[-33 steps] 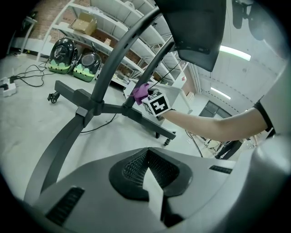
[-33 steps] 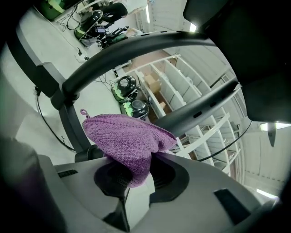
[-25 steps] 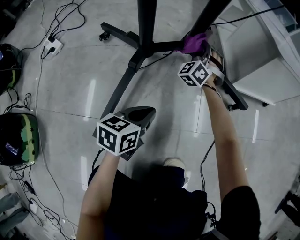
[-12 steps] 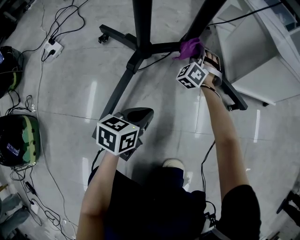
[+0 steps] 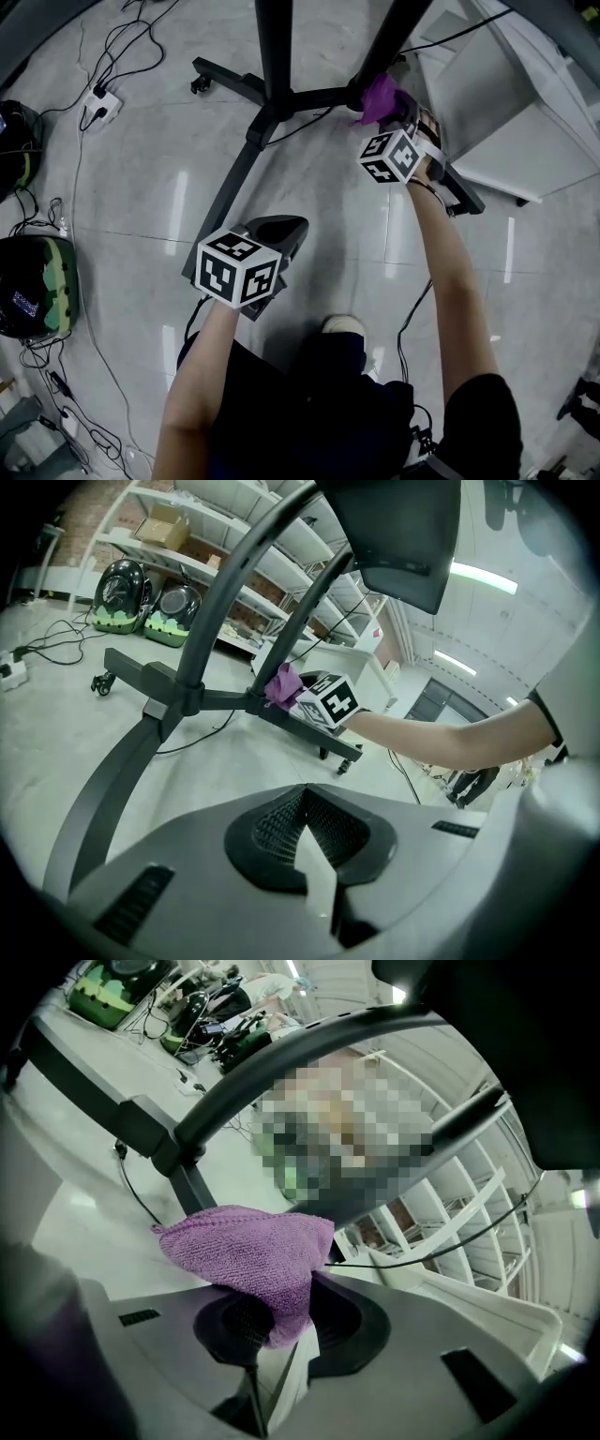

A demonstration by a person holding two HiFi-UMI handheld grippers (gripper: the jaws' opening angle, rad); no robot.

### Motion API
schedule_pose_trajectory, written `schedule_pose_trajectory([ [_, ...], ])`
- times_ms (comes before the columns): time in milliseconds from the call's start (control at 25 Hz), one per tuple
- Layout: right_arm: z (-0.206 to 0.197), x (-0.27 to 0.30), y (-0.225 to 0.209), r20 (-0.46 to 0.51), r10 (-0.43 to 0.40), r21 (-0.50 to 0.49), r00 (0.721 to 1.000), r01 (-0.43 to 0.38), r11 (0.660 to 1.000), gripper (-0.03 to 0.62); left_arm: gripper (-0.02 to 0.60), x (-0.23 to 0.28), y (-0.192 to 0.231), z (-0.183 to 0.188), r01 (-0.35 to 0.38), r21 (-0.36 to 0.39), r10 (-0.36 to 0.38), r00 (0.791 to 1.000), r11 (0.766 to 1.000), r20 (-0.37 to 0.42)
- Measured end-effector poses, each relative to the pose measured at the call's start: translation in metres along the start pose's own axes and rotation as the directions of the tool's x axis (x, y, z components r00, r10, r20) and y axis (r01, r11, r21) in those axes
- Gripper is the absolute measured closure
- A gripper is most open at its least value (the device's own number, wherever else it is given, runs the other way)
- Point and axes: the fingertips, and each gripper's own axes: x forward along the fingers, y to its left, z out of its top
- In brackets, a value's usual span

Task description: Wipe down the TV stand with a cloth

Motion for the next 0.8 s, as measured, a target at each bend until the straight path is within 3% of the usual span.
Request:
schedule_pose_trajectory([
  [440, -0.002, -0.033, -0.106, 0.011, -0.179, 0.06, 0.984, 0.178, 0.982, 0.497, 0.575, -0.011, -0.009, 0.005, 0.002, 0.018, -0.002, 1.0, 1.0, 0.024],
  [600, 0.016, -0.043, -0.167, 0.084, -0.278, 0.212, 0.957, 0.256, 0.943, 0.497, 0.575, -0.014, -0.01, 0.01, -0.004, 0.02, 0.004, 0.999, 1.0, 0.037],
  [800, 0.04, -0.044, -0.23, 0.142, -0.377, 0.313, 0.915, 0.32, 0.894, 0.497, 0.575, -0.014, -0.004, 0.008, -0.016, 0.019, 0.015, 0.999, 1.0, 0.033],
])
